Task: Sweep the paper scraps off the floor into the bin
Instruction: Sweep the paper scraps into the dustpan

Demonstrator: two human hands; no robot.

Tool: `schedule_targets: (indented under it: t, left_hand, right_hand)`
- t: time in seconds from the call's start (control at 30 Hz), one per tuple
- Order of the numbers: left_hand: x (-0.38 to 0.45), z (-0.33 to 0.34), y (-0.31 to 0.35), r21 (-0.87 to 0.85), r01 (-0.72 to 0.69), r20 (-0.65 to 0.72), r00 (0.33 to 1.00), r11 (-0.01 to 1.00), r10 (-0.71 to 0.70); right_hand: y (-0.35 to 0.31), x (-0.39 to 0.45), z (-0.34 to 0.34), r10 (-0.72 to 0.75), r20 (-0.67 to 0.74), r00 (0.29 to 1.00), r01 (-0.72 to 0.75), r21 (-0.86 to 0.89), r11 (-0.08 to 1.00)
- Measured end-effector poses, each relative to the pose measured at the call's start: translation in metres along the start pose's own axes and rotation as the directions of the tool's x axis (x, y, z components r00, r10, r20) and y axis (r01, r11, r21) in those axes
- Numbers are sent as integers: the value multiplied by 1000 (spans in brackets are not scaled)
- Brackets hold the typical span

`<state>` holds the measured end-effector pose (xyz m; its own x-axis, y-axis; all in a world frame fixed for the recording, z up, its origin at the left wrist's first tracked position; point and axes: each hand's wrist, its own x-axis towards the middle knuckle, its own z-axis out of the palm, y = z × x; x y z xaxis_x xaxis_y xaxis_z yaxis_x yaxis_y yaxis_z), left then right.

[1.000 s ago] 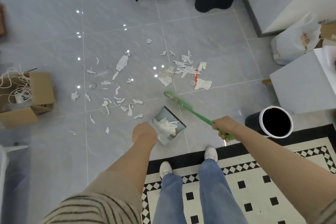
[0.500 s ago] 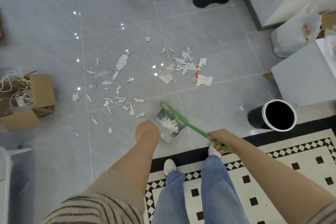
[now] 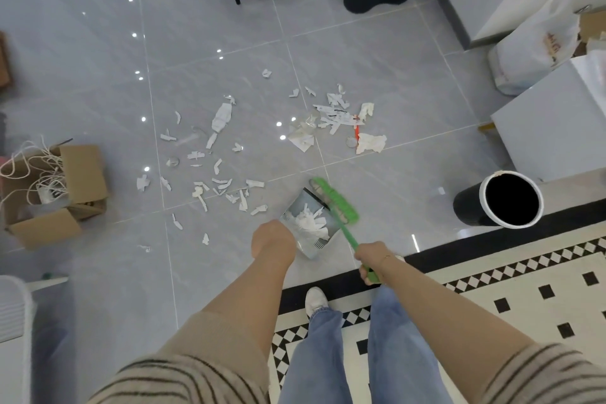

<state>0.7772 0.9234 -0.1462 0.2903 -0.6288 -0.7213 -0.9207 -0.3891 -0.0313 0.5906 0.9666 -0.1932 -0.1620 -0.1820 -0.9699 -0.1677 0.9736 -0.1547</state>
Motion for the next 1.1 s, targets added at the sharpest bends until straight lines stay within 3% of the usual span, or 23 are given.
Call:
schedule_targets:
  t: [0.2, 0.43, 0.6, 0.7, 0.77, 0.83, 1.1]
  left_hand:
    - [1, -1, -8, -3, -6, 33, 999, 1000, 7]
    - [-1, -6, -11, 27, -26, 118, 993, 999, 22]
    - [-4, -3, -26, -176, 58, 361, 933, 983, 9]
    - [-12, 4, -35, -323, 377, 563, 814, 868, -144]
    - [-10, 15, -39, -410, 471, 614, 776, 781, -146]
    - [-13, 18, -37, -467, 538, 658, 741, 702, -130]
    - [-38, 22, -16, -604, 606, 652, 749, 519, -116]
  right_hand:
    - [5, -41, -24, -26, 120, 992, -3, 235, 972]
    - [4, -73, -27, -54, -1, 999, 53, 255, 965]
    - [8, -66, -29, -27, 41, 999, 3, 495, 869]
    - [9, -64, -29, -18, 47, 999, -9, 528, 849]
    - [6, -65, -27, -18, 46, 999, -10, 536, 844]
    - [3, -67, -27, -5, 48, 999, -22, 550, 835]
    - [6, -80, -47, -37, 81, 996, -23, 634, 773]
